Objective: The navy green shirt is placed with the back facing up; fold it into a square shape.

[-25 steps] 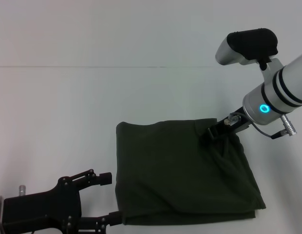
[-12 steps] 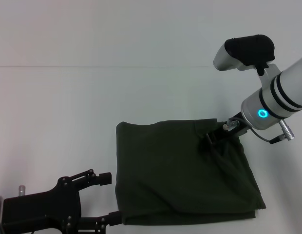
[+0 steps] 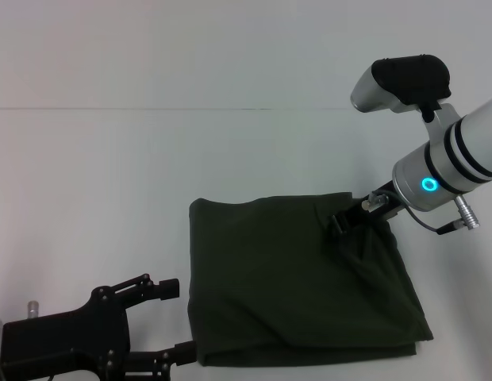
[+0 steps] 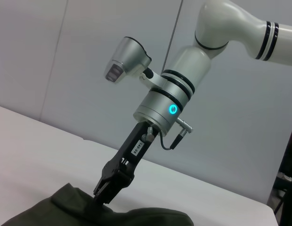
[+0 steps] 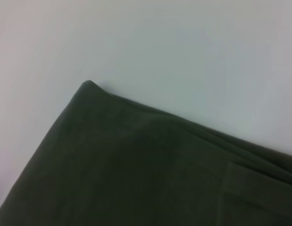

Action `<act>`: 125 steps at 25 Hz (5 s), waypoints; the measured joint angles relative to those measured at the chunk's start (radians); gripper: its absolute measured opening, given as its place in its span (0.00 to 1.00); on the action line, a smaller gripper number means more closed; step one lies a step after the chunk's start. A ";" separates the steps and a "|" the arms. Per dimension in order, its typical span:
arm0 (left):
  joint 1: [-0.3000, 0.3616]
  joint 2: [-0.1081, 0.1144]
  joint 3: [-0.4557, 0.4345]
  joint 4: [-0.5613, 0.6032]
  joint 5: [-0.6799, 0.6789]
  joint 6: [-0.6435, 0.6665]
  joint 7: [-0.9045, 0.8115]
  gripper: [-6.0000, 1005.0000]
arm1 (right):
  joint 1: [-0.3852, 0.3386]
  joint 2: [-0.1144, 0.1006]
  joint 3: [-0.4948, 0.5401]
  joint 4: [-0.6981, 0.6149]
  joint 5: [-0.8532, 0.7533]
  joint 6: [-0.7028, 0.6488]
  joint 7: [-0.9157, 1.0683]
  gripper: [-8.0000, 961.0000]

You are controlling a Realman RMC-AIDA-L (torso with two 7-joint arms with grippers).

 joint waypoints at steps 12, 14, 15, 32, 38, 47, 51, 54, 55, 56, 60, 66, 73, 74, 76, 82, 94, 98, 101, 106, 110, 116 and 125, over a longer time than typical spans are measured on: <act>0.001 0.000 0.000 0.000 -0.001 0.000 0.000 0.95 | -0.038 -0.003 0.032 -0.050 0.003 -0.022 -0.005 0.04; 0.001 0.000 0.000 0.000 -0.002 0.000 0.000 0.94 | -0.065 -0.003 0.068 -0.078 0.005 -0.033 -0.011 0.04; 0.001 0.000 0.000 0.000 -0.002 0.000 0.000 0.94 | -0.096 -0.003 0.123 -0.102 0.014 -0.051 -0.029 0.04; -0.006 0.004 0.000 0.000 -0.002 0.001 -0.003 0.95 | -0.212 -0.042 0.509 0.086 0.149 -0.020 -0.255 0.02; -0.002 0.003 0.000 0.000 -0.002 0.003 -0.003 0.95 | -0.218 -0.049 0.557 0.148 0.157 0.050 -0.291 0.03; 0.003 -0.001 -0.020 -0.001 -0.003 0.005 -0.017 0.95 | -0.309 -0.063 0.681 0.181 0.411 -0.106 -0.660 0.21; 0.004 -0.002 -0.045 -0.002 -0.005 0.009 -0.038 0.95 | -0.383 -0.057 0.692 0.208 0.551 -0.254 -0.993 0.40; 0.004 -0.002 -0.065 -0.008 -0.006 0.009 -0.053 0.94 | -0.419 -0.043 0.687 0.221 0.575 -0.307 -1.193 0.53; 0.004 -0.002 -0.070 -0.012 -0.006 0.009 -0.056 0.94 | -0.423 -0.038 0.680 0.230 0.567 -0.312 -1.244 0.56; 0.004 -0.002 -0.075 -0.016 -0.007 0.009 -0.058 0.94 | -0.426 -0.035 0.675 0.238 0.559 -0.315 -1.281 0.59; -0.001 -0.003 -0.093 -0.028 -0.009 0.009 -0.069 0.94 | -0.424 -0.013 0.666 0.265 0.503 -0.304 -1.440 0.68; -0.005 -0.003 -0.124 -0.040 -0.010 0.009 -0.074 0.95 | -0.442 -0.006 0.666 0.288 0.456 -0.237 -1.516 0.68; -0.008 -0.002 -0.133 -0.040 -0.014 0.002 -0.116 0.95 | -0.488 -0.005 0.681 0.284 0.455 -0.190 -1.570 0.68; -0.010 -0.002 -0.134 -0.040 -0.014 0.000 -0.126 0.95 | -0.490 -0.005 0.681 0.286 0.455 -0.184 -1.571 0.68; -0.013 -0.002 -0.138 -0.040 -0.015 -0.005 -0.149 0.95 | -0.490 -0.004 0.681 0.287 0.455 -0.175 -1.573 0.69; -0.045 0.007 -0.178 -0.034 -0.017 -0.051 -0.400 0.95 | -0.500 -0.004 0.712 0.254 0.488 -0.303 -1.603 0.68; -0.195 0.079 -0.036 -0.042 0.073 -0.352 -1.138 0.95 | -0.555 -0.001 0.733 0.311 0.494 -0.479 -1.928 0.84; -0.230 0.076 0.067 -0.042 0.110 -0.464 -1.211 0.95 | -0.576 -0.001 0.735 0.339 0.497 -0.481 -1.979 0.91; -0.261 0.065 0.111 -0.048 0.111 -0.501 -1.216 0.94 | -0.580 -0.001 0.731 0.343 0.493 -0.477 -1.982 0.96; -0.310 0.053 0.168 -0.091 0.112 -0.556 -1.220 0.94 | -0.582 -0.001 0.727 0.354 0.492 -0.476 -1.997 0.97; -0.320 0.037 0.190 -0.092 0.112 -0.593 -1.219 0.94 | -0.583 -0.001 0.725 0.361 0.491 -0.476 -2.004 0.97; -0.324 0.032 0.216 -0.095 0.113 -0.646 -1.216 0.94 | -0.583 -0.001 0.723 0.368 0.484 -0.477 -2.005 0.97; -0.341 0.006 0.228 -0.096 0.113 -0.661 -1.213 0.95 | -0.577 -0.001 0.722 0.369 0.479 -0.477 -1.999 0.97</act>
